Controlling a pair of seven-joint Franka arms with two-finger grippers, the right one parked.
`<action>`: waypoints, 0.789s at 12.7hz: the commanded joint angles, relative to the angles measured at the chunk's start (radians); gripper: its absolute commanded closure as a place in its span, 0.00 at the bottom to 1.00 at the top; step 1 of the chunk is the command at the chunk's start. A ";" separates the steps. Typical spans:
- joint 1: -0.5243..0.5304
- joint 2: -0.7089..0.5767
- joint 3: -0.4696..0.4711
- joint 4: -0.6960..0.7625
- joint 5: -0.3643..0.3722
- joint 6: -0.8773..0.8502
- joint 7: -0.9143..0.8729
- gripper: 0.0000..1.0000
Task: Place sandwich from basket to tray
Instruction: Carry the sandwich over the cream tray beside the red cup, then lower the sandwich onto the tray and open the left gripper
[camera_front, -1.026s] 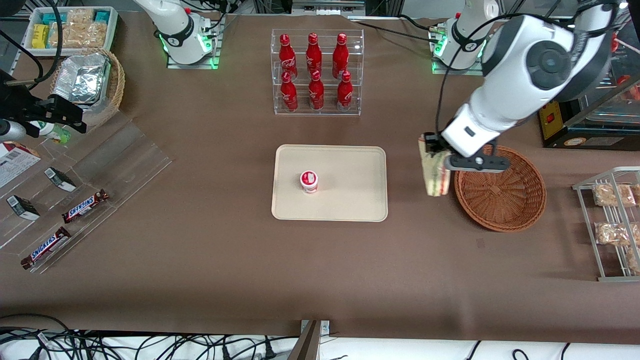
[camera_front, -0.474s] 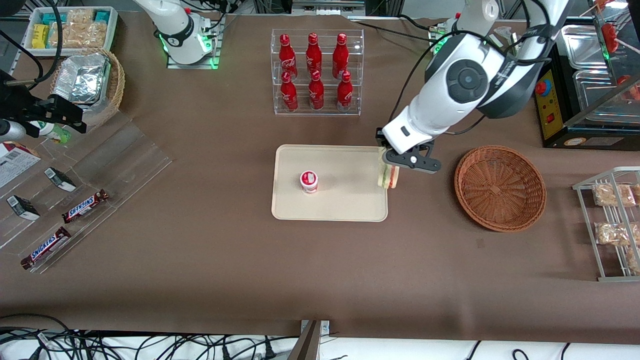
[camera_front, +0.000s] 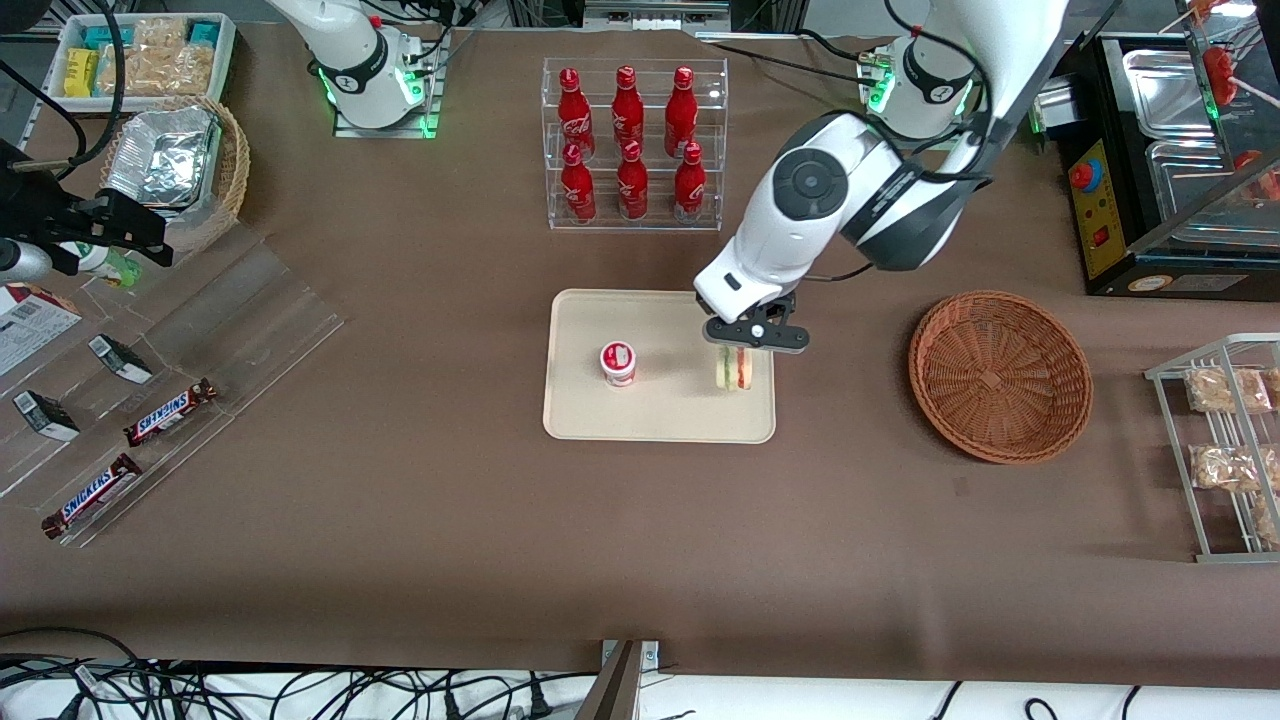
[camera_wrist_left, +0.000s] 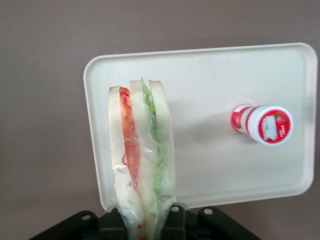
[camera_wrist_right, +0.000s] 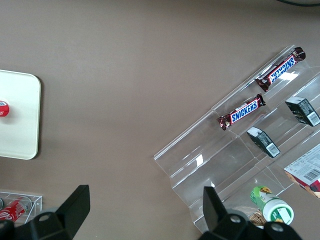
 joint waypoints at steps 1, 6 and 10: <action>-0.019 0.063 -0.003 0.014 0.064 0.019 -0.037 0.98; -0.037 0.138 -0.001 0.014 0.125 0.036 -0.061 0.94; -0.063 0.186 0.005 0.015 0.214 0.062 -0.155 0.94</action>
